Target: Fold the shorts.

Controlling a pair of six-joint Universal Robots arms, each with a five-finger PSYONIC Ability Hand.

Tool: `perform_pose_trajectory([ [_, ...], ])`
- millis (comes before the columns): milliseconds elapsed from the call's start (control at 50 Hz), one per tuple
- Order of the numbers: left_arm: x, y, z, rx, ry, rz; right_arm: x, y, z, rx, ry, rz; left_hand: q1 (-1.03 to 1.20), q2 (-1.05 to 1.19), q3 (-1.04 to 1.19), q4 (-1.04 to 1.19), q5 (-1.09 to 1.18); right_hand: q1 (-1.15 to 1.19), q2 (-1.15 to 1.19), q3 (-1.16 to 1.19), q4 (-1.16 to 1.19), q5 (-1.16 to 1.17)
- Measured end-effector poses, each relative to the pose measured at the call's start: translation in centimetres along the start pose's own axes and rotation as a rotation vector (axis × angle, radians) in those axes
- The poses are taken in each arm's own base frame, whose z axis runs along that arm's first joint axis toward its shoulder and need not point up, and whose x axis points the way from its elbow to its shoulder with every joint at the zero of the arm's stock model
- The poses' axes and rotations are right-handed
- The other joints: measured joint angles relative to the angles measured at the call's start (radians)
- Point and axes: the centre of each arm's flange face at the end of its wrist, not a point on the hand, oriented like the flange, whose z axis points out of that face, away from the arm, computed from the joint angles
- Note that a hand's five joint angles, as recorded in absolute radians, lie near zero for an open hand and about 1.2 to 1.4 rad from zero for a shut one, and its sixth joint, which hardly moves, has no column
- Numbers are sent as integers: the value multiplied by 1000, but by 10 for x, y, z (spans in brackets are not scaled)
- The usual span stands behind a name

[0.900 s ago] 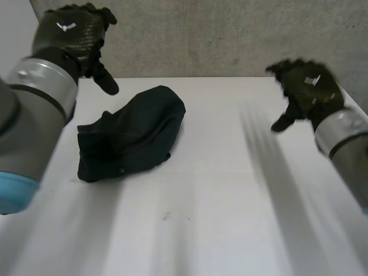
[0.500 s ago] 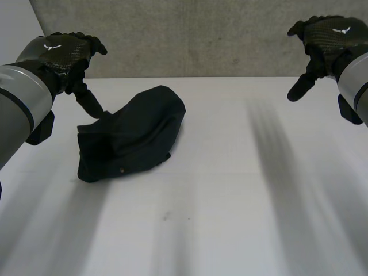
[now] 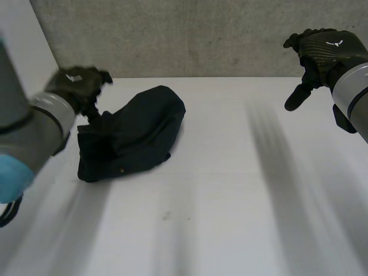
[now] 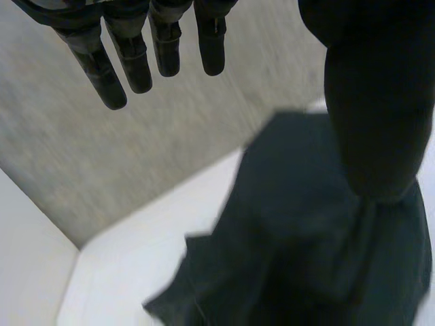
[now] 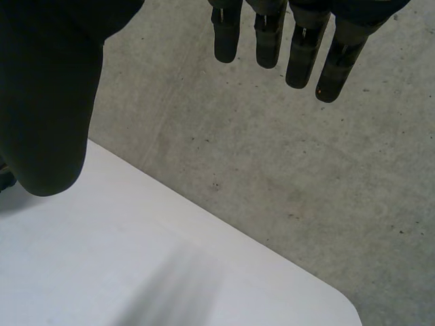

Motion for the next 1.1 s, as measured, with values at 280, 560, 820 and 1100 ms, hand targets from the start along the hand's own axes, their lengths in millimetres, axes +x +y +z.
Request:
perform_pose_trajectory([
  [280, 36, 89, 80, -50, 8, 95, -3, 5, 0, -11, -28, -7, 549, 568, 548, 547, 539, 0, 0, 0, 0, 0],
  [560, 76, 43, 37, 130, 79, -81, -2, 6, 1, -15, -38, -12, 898, 972, 945, 973, 916, 0, 0, 0, 0, 0],
  [820, 166, 34, -72, 123, 449, -271, 0, 4, 2, -6, -33, -10, 898, 974, 951, 973, 916, 0, 0, 0, 0, 0],
  [1100, 157, 18, -75, 149, 478, -278, -1, 4, 2, -6, -39, -12, 95, 124, 116, 119, 109, 0, 0, 0, 0, 0],
])
